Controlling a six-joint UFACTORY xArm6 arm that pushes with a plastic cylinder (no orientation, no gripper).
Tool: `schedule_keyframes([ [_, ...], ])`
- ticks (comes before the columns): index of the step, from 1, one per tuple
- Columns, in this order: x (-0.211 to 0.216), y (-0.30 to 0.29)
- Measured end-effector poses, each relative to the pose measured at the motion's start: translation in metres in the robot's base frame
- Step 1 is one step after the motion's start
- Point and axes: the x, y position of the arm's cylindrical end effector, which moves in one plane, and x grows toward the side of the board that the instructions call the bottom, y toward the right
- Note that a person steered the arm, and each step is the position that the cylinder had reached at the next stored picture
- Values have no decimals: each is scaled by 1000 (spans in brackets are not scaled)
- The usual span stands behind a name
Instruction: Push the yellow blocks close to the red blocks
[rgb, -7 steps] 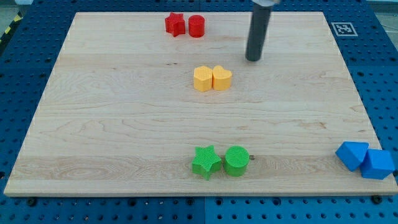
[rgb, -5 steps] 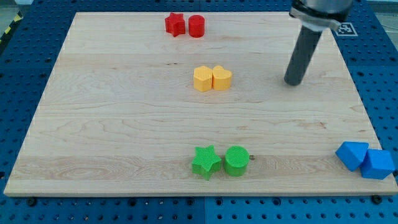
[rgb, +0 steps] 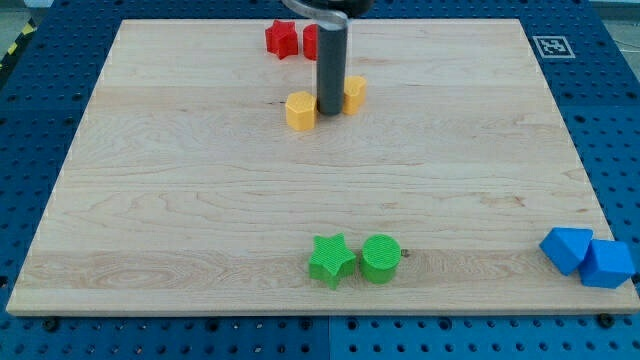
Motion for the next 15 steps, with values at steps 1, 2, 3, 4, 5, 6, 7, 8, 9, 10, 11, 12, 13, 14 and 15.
schedule_keyframes([
  [1,25,2],
  [2,49,23],
  [3,65,35],
  [4,79,19],
  [5,56,-26],
  [6,0,-50],
  [7,-21,-54],
  [8,15,-54],
  [9,19,-73],
  [10,-14,-81],
  [11,-36,-81],
  [12,-30,-81],
  [13,-33,-76],
  [14,-67,-76],
  [15,-62,-76],
])
